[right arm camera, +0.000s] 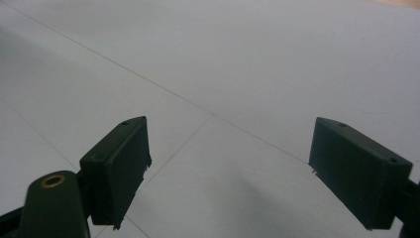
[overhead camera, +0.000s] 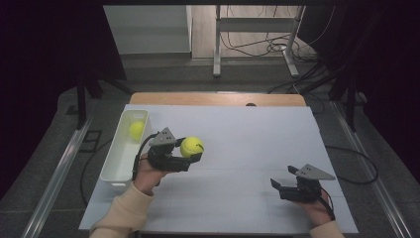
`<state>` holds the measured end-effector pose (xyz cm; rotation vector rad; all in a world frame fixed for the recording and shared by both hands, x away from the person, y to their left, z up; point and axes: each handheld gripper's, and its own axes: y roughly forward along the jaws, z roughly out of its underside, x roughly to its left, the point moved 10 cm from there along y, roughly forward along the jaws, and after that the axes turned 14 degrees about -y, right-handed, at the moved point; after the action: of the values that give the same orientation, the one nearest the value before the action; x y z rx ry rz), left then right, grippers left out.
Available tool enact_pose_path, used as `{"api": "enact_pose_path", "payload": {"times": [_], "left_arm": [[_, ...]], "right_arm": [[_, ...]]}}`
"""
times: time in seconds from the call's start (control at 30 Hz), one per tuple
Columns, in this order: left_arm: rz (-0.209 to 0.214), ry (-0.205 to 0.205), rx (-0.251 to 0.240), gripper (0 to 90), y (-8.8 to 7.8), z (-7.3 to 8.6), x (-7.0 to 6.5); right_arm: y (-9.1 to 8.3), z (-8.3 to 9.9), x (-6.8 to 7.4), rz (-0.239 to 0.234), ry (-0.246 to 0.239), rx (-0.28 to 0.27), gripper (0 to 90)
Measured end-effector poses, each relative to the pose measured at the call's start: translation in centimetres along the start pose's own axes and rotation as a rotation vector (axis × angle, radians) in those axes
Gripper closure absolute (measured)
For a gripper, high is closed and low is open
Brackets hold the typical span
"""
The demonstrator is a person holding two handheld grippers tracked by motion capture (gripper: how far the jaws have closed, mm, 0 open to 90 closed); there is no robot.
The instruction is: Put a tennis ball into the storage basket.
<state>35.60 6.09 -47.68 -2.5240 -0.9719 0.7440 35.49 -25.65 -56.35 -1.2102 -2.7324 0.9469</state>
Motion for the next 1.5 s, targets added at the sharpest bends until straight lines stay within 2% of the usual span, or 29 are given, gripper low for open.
{"api": "enact_pose_path", "payload": {"times": [1.17,1.5], "left_arm": [[-0.076,-0.065,-0.123,25.7,-4.4,-2.3,3.7],[-0.099,-0.086,-0.14,25.8,-5.1,-2.4,4.8]], "right_arm": [[0.0,0.0,0.0,0.0,0.001,0.0,16.4],[0.0,0.0,0.0,0.0,-0.001,0.0,16.4]]}}
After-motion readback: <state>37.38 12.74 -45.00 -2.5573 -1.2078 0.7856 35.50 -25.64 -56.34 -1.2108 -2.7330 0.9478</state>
